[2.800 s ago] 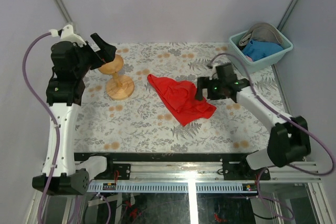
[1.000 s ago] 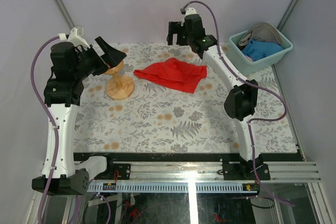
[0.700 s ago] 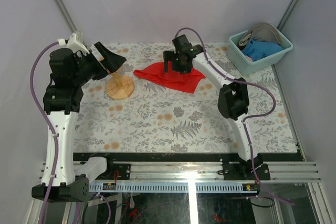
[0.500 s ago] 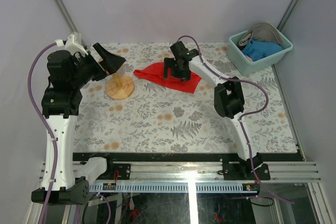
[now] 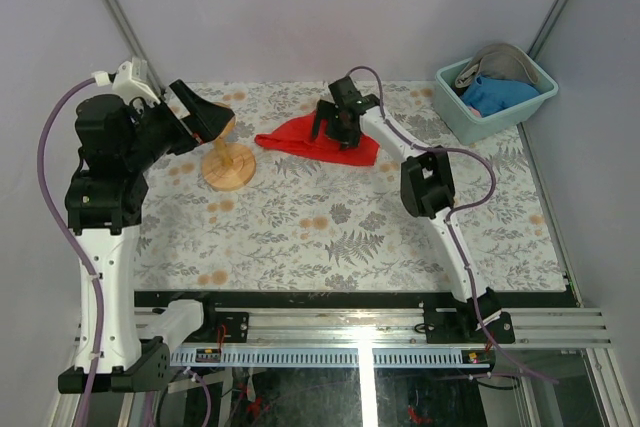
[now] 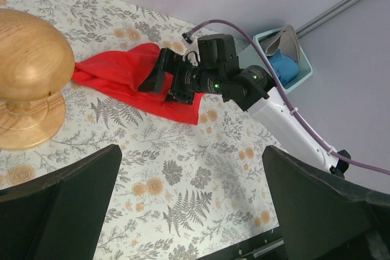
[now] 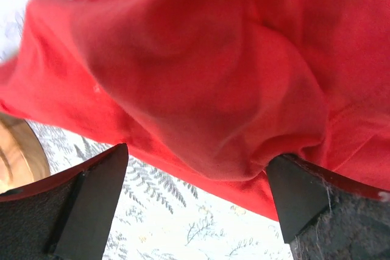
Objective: Stack the hats
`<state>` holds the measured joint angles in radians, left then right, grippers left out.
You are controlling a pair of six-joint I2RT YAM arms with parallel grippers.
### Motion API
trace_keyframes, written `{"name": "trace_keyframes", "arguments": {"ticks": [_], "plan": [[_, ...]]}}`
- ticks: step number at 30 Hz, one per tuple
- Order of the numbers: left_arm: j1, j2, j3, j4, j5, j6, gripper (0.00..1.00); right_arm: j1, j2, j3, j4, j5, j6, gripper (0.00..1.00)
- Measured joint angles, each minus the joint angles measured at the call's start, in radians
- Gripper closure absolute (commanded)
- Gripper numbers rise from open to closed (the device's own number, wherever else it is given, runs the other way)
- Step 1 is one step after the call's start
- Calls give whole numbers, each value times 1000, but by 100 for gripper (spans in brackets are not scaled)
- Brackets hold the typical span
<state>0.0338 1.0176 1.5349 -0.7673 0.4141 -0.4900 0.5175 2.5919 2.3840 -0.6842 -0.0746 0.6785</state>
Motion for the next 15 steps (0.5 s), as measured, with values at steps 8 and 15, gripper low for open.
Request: {"name": "trace_keyframes", "arguments": {"ticks": [8,15], "plan": [[0,27,38,-47,-3,17,0,-139,99,55,346,-78,32,0],[0,68,38,-64,-3,29,0,-204,212,133,708,-83,-25,1]]}}
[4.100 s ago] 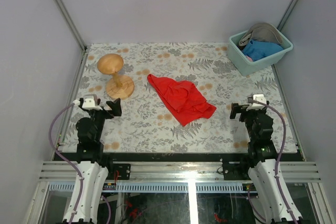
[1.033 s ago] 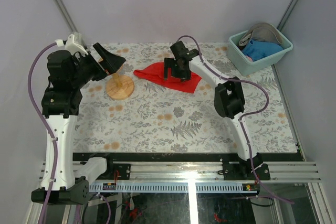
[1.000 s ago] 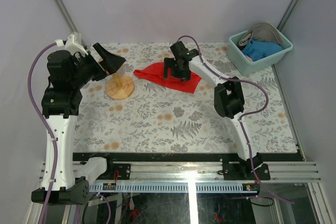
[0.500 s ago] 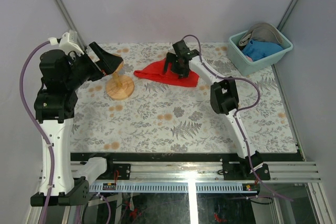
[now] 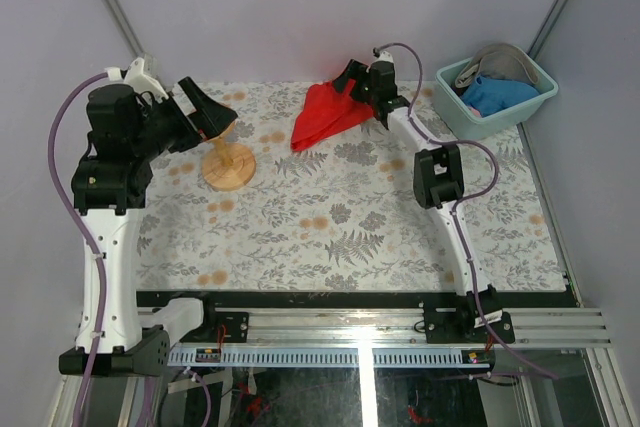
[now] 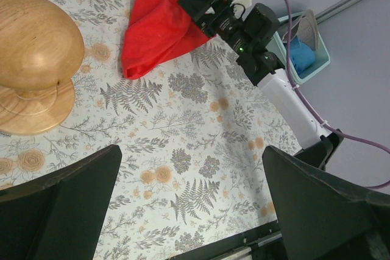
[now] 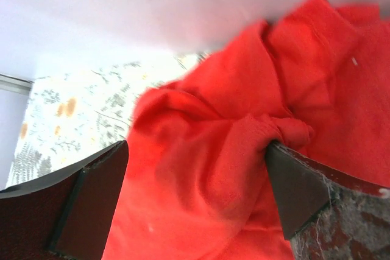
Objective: Stack the hats
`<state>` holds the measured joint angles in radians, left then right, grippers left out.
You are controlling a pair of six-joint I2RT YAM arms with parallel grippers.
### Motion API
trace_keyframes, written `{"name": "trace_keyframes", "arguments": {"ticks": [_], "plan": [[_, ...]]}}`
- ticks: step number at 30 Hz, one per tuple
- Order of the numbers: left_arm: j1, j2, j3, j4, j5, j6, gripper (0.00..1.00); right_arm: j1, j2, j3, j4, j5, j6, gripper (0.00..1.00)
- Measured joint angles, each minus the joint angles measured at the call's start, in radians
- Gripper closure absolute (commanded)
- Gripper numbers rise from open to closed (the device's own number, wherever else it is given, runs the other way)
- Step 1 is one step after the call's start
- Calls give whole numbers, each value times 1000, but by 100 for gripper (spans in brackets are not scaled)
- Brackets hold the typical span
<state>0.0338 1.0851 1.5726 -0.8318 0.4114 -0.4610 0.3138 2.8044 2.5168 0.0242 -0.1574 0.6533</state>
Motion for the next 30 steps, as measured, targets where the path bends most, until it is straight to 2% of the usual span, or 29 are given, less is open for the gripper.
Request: {"name": "trace_keyframes", "arguments": {"ticks": [2,4,7,9,12,14,17,19,22,26,30], "plan": [[0,7,0,0,0,5,0,2,-25,-66,87,-3,-26,1],[0,11,0,0,0,13,0,8,-122,-164,117,-7,-47,1],[0,11,0,1,-11,25,0,11,-309,-360,81,-33,-97,1],[0,9,0,1,-27,35,0,6,-423,-425,28,-76,-142,1],[0,-2,-3,9,-48,43,0,-27,-615,-534,9,-223,-181,1],[0,-23,-26,35,-53,43,0,-92,-725,-634,101,-393,-109,0],[0,-60,-82,75,-46,32,0,-222,-756,-683,280,-604,64,0],[0,-69,-108,104,-31,21,0,-308,-731,-672,253,-664,88,0],[0,-66,-130,145,-18,5,0,-393,-719,-670,31,-604,-37,0],[0,-67,-150,192,-10,-11,0,-393,-719,-601,-282,-342,-265,0],[0,-65,-156,224,-5,-21,0,-380,-721,-544,-412,-134,-405,0]]}}
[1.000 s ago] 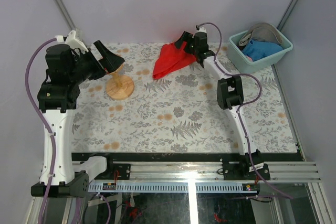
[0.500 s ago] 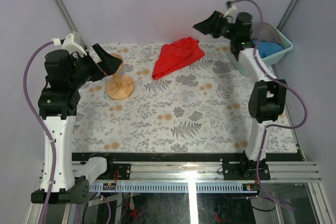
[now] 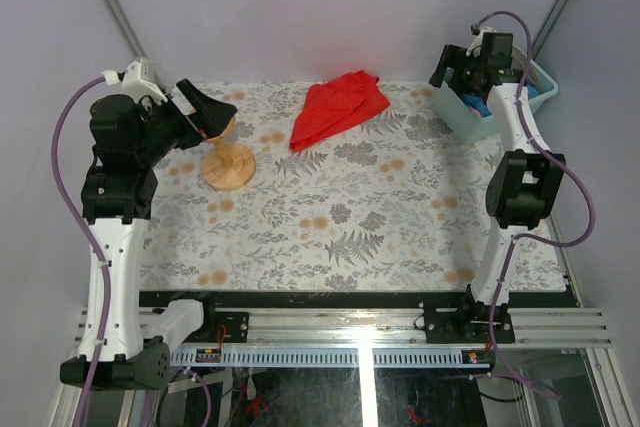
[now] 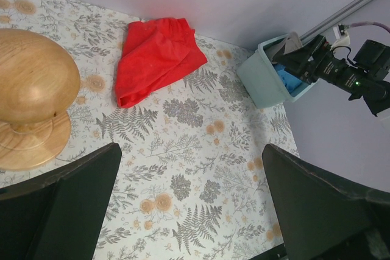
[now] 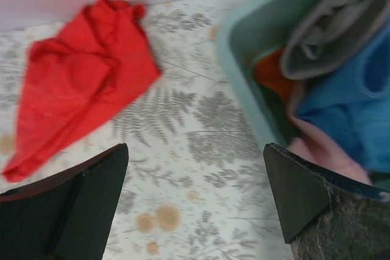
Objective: Stack the hats
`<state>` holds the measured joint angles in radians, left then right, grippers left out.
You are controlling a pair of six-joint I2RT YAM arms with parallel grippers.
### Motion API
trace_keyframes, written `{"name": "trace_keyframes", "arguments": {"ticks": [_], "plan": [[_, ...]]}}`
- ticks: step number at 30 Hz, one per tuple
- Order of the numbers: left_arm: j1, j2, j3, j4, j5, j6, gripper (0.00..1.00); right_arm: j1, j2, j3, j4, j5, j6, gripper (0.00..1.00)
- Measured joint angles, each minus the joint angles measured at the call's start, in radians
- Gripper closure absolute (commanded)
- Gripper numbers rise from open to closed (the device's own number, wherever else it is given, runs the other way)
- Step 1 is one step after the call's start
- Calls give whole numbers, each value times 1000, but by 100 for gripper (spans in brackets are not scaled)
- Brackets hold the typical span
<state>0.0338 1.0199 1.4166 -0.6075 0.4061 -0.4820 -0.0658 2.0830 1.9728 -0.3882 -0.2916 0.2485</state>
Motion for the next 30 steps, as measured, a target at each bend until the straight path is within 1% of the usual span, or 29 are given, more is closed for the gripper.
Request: {"name": "trace_keyframes", "arguments": {"ticks": [5,7,9,12,13,15,17,20,21,22,23,27,30], "plan": [[0,8,0,11,1,0,0,2,6,9,-76,181,-105,1],[0,14,0,11,1,1,0,2,27,25,-94,253,-140,4],[0,19,0,11,1,2,0,2,54,44,-105,296,-161,9],[0,27,7,10,1,6,0,1,104,70,-109,329,-175,16],[0,29,11,10,0,8,0,2,117,72,-111,335,-177,20],[0,31,14,10,0,9,0,2,134,71,-126,337,-182,32],[0,31,14,10,0,9,0,4,139,54,-128,338,-188,54],[0,31,14,9,0,9,0,11,136,21,-117,331,-214,90],[0,31,14,9,0,9,0,18,132,12,-97,322,-230,99],[0,31,14,9,0,8,0,29,126,0,-77,319,-242,100],[0,31,14,10,0,8,0,43,116,-18,-72,346,-220,100],[0,28,14,9,0,8,0,102,29,-111,-135,394,-193,100],[0,20,13,9,2,8,0,206,-26,-176,-161,396,-191,100]]}}
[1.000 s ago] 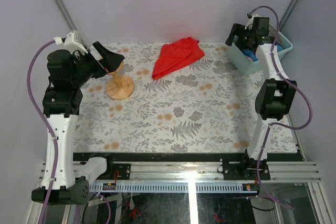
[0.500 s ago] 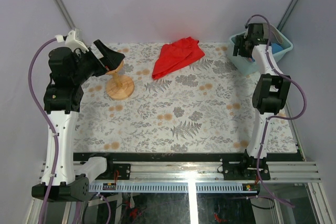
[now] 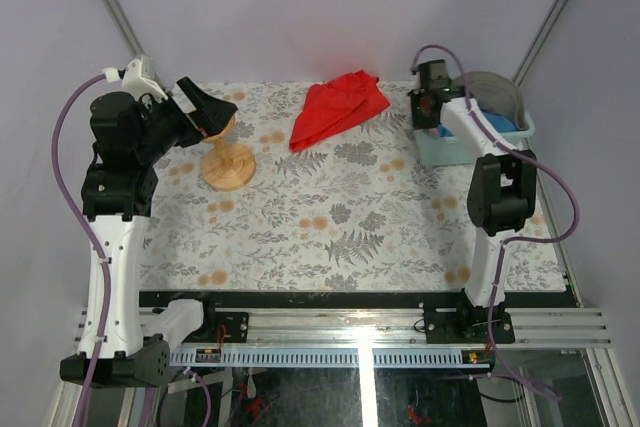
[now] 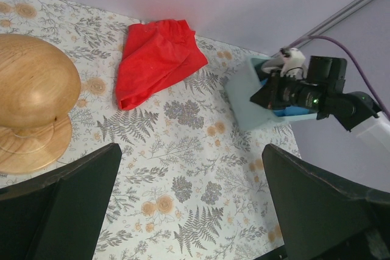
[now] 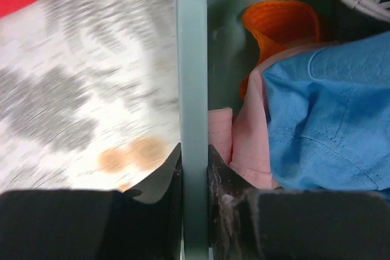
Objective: Stack the hats
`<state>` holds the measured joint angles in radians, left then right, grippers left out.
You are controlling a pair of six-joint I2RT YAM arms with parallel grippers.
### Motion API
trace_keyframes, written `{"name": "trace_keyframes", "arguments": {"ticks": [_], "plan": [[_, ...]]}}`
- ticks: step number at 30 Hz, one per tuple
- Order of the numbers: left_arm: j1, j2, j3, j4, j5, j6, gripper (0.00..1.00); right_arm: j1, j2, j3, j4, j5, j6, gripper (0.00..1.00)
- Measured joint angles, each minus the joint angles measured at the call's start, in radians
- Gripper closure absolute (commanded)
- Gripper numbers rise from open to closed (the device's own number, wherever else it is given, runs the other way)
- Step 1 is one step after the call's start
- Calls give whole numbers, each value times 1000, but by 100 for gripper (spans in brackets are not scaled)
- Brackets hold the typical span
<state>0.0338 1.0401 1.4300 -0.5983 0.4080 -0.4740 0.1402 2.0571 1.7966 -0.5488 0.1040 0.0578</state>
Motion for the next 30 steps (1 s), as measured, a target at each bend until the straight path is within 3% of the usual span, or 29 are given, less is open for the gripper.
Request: {"name": "trace_keyframes", "arguments": {"ticks": [9,16,17,19,20,25,30], "plan": [[0,-52,-26,0,11,-5,0,394,-179,-241,27,-99,-8,100],[0,-74,-63,-1,-35,-45,0,488,-287,-354,0,-95,-23,98],[0,-76,-69,-2,-48,-53,0,488,-290,-356,-3,-87,-30,80],[0,-80,-79,-3,-69,-73,0,488,-307,-381,0,-70,-50,33],[0,-80,-80,-3,-73,-77,0,488,-317,-396,2,-65,-51,28],[0,-60,-57,-50,-95,-71,0,486,-396,-491,-76,-32,-65,27],[0,-54,-43,-138,-239,-61,0,485,-490,-492,-95,-42,-48,27]]}}
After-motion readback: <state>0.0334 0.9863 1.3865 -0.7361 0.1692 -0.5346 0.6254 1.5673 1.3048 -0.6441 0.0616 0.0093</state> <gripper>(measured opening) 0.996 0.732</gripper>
